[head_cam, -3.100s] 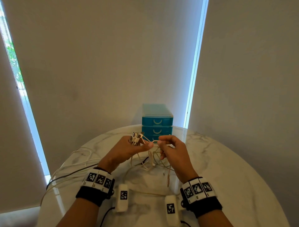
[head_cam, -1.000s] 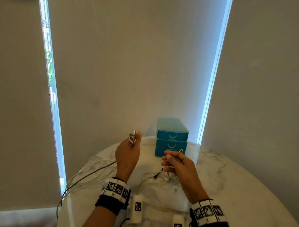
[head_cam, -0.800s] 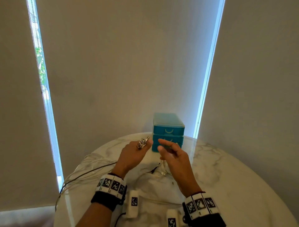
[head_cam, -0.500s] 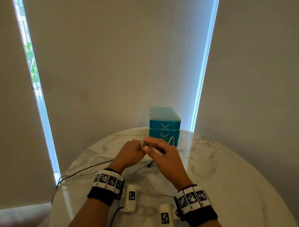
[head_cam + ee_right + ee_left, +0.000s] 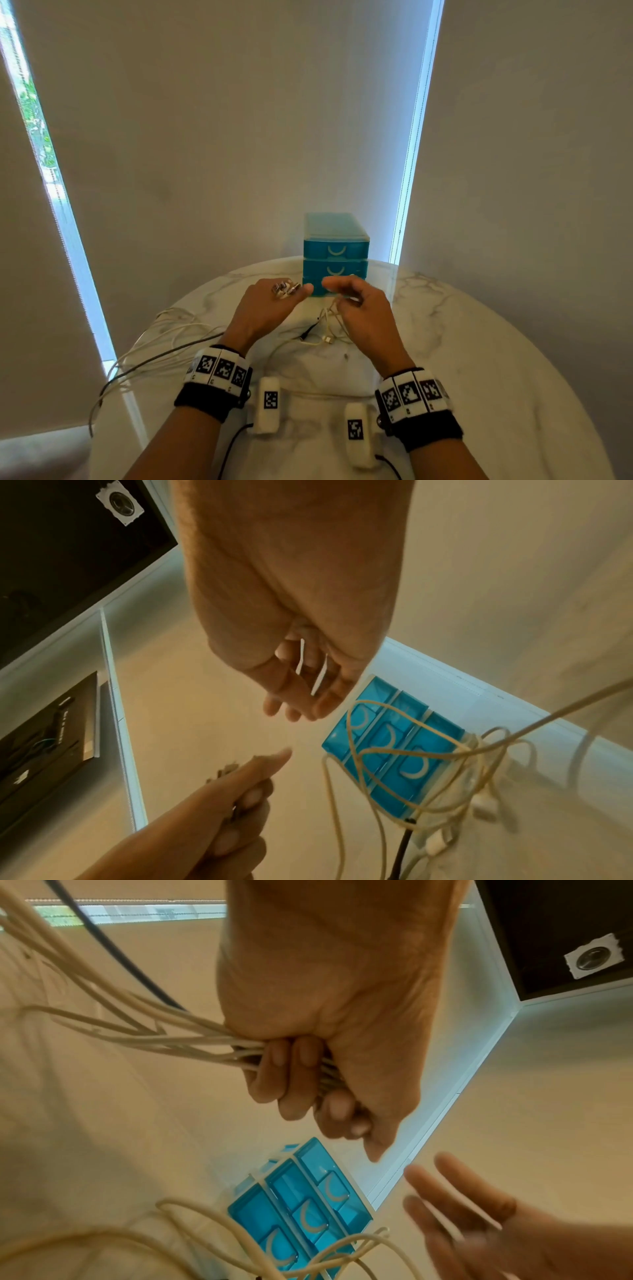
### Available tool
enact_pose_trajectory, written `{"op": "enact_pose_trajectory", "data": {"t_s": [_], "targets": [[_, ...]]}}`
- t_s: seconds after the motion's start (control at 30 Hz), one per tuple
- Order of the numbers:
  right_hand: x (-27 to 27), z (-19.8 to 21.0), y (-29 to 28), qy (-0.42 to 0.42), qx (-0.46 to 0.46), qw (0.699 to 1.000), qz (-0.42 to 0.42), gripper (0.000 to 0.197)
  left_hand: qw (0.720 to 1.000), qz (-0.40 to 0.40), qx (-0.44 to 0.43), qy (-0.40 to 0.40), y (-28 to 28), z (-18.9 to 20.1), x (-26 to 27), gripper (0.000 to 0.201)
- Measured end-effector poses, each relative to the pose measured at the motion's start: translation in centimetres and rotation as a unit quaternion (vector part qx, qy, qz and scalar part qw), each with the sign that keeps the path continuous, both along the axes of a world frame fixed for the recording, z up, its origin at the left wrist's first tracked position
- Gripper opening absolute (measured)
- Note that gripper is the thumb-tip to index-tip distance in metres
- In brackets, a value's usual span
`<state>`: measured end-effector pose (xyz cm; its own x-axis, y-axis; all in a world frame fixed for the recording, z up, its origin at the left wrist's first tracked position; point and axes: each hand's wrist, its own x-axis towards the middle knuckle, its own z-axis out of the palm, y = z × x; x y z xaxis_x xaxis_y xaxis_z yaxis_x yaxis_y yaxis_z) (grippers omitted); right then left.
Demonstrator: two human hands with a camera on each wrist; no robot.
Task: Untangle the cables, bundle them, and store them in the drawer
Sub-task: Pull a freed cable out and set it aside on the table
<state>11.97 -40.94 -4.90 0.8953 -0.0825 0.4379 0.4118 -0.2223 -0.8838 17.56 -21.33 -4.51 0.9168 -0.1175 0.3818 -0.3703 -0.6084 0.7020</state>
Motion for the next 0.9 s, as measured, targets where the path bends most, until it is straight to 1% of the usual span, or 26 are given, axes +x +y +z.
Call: {"op": "enact_pose_trajectory", "data": {"t_s": [0.07, 0.13, 0.2, 0.27, 0.33, 0.4, 0.43, 0.47, 0.53, 0.57, 0.6, 0.63, 0.67, 0.73, 0.77, 0.8, 0.83, 0.9], "targets": [[0.3, -0.5, -0.9, 0.057, -0.053, 0.997, 0.015, 0.049, 0.998, 0.026, -0.053, 0.014, 0.2, 0.2, 0.0, 0.052], [0.5, -1.3, -1.4, 0.102, -0.116, 0.988, 0.026, 0.046, 0.994, 0.027, -0.1, 0.036, 0.4, 0.1, 0.0, 0.051], [0.7, -1.8, -1.7, 0.1, -0.131, 0.986, -0.001, 0.036, 0.991, 0.007, -0.119, 0.062, 0.5, -0.2, 0.0, 0.051], [0.7, -1.9, -1.7, 0.074, -0.107, 0.991, -0.017, 0.021, 0.992, -0.013, -0.1, 0.075, 0.6, -0.4, 0.0, 0.057], [0.5, -1.7, -1.7, 0.058, -0.09, 0.994, -0.019, 0.015, 0.996, -0.021, -0.054, 0.074, 0.4, -0.2, -0.3, 0.063], [0.5, -1.6, -1.8, 0.041, -0.073, 0.995, -0.058, 0.011, 0.994, -0.057, -0.027, 0.085, 0.2, 0.2, -1.0, 0.06], [0.5, -1.5, -1.8, 0.029, -0.042, 0.995, -0.088, 0.01, 0.992, -0.077, -0.023, 0.098, 0.1, 0.4, -1.3, 0.056], [0.5, -1.3, -1.8, 0.019, 0.012, 0.993, -0.115, 0.01, 0.988, -0.102, -0.021, 0.114, 0.1, 0.6, -1.6, 0.051], [0.6, -0.8, -1.9, 0.015, 0.127, 0.983, -0.133, 0.01, 0.98, -0.149, -0.004, 0.135, 0.1, 0.6, -1.7, 0.044], [0.6, -0.3, -1.9, 0.017, 0.17, 0.978, -0.121, 0.011, 0.977, -0.163, 0.004, 0.14, 0.1, 0.5, -1.7, 0.043], [0.4, 0.1, -1.9, 0.02, 0.216, 0.972, -0.091, 0.013, 0.975, -0.171, 0.013, 0.144, 0.1, 0.5, -1.6, 0.041], [0.2, 0.5, -2.0, 0.021, 0.274, 0.961, -0.043, 0.016, 0.973, -0.176, 0.022, 0.145, 0.1, 0.3, -1.5, 0.039], [-0.1, 0.9, -2.2, 0.027, 0.34, 0.94, 0.014, 0.02, 0.974, -0.173, 0.026, 0.145, 0.1, 0.2, -1.3, 0.036], [-0.7, 1.5, -2.8, 0.052, 0.469, 0.873, 0.121, 0.026, 0.979, -0.147, 0.025, 0.137, 0.1, 0.2, -1.0, 0.038], [-0.8, 1.7, -3.0, 0.062, 0.509, 0.845, 0.152, 0.027, 0.984, -0.13, 0.02, 0.124, 0.2, 0.1, -0.7, 0.043], [-0.9, 1.8, -3.3, 0.07, 0.526, 0.832, 0.164, 0.025, 0.988, -0.111, 0.006, 0.105, 0.3, 0.0, -0.6, 0.048], [-0.8, 1.8, -3.4, 0.075, 0.527, 0.83, 0.164, 0.021, 0.992, -0.092, -0.016, 0.087, 0.4, 0.0, -0.5, 0.053], [-0.3, 1.5, -3.7, 0.082, 0.514, 0.841, 0.147, 0.019, 0.995, -0.068, -0.055, 0.057, 0.7, 0.0, -0.5, 0.053]]}}
